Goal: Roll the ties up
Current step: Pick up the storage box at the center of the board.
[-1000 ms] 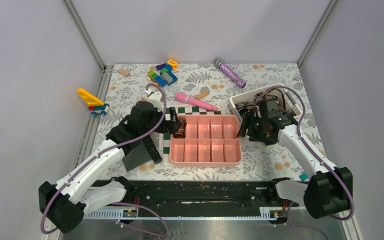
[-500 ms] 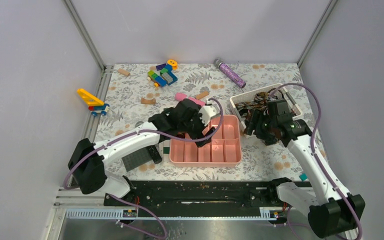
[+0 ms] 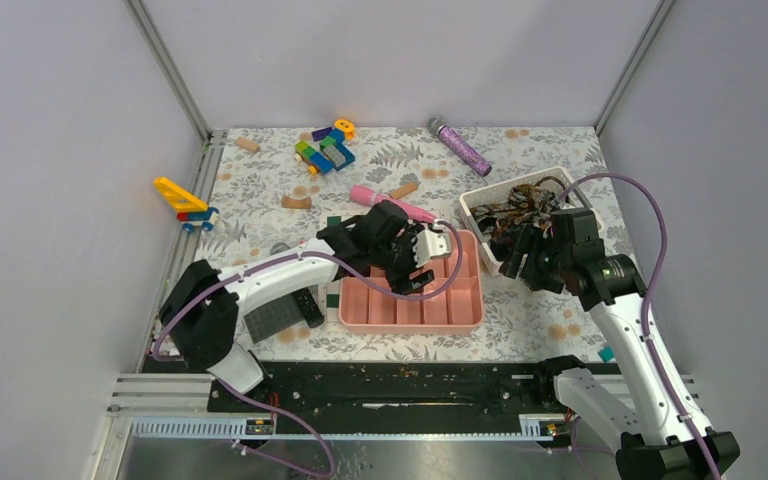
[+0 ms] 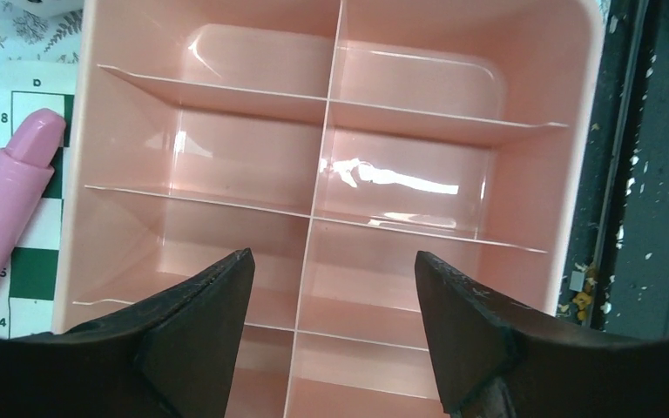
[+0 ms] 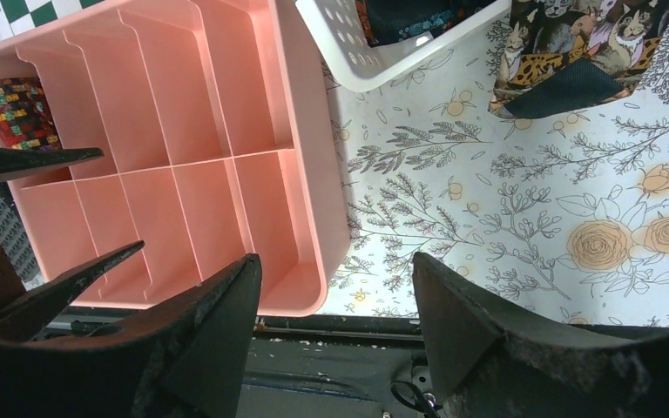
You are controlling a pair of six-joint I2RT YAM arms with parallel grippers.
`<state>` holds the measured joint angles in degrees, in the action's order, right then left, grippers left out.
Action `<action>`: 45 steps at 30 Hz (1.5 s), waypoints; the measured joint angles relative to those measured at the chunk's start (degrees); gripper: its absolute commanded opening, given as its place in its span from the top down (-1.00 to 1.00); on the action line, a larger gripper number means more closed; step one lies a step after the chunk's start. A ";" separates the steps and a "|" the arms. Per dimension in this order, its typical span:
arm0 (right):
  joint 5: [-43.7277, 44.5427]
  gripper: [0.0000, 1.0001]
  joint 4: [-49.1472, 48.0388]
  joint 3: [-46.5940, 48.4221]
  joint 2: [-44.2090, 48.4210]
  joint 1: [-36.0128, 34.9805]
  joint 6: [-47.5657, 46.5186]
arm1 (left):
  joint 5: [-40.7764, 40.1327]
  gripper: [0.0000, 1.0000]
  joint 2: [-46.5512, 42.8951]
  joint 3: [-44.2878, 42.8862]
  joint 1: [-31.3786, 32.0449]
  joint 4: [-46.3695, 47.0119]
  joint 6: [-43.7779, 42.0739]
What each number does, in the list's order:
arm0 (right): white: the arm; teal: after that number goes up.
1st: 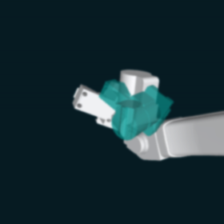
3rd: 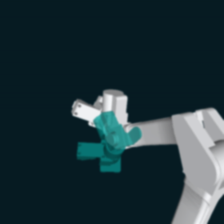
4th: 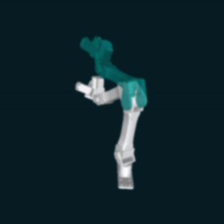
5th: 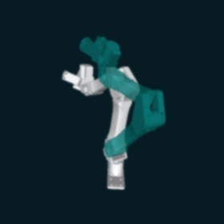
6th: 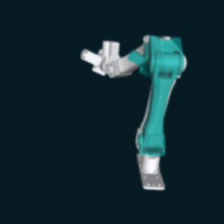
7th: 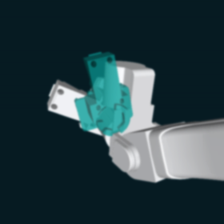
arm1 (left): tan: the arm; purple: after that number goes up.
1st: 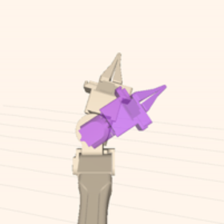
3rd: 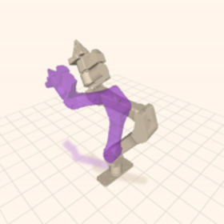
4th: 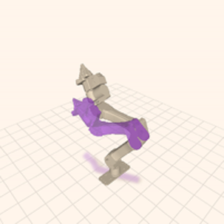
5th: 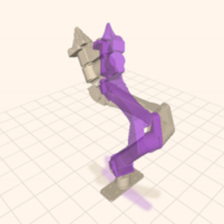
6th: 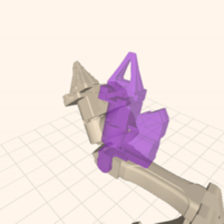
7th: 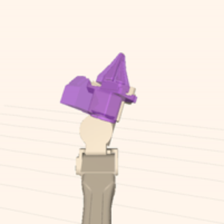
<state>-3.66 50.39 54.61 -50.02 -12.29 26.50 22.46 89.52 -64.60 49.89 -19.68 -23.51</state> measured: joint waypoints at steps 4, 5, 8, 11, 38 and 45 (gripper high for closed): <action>-0.04 -0.44 0.24 0.00 -0.17 0.20 -0.35 | -0.17 -0.34 2.12 -0.24 -0.11 -0.74 -2.45; -0.07 -0.44 0.26 0.00 -0.20 0.28 -0.48 | -0.22 -0.33 2.69 -0.42 -0.13 -1.03 -2.89; -0.09 -0.45 0.39 0.00 -0.17 0.37 -0.76 | -0.31 -0.32 5.03 -1.14 -0.13 -1.92 -4.13; -0.15 -0.44 0.37 0.00 -0.17 0.50 -0.87 | -0.52 -0.26 7.08 -1.29 -0.13 -2.60 -5.07; -0.39 -0.48 0.35 0.00 0.81 1.53 -1.42 | -1.97 1.00 14.97 -3.85 -1.25 -3.28 -7.34; -0.39 -0.49 0.35 -0.02 1.68 1.55 -1.16 | -2.64 1.00 14.97 -4.31 -1.42 -4.11 -6.01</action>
<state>-4.05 50.74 54.59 -48.34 -10.74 25.34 19.81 104.49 -68.90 48.47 -23.79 -29.52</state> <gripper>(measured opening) 0.743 0.013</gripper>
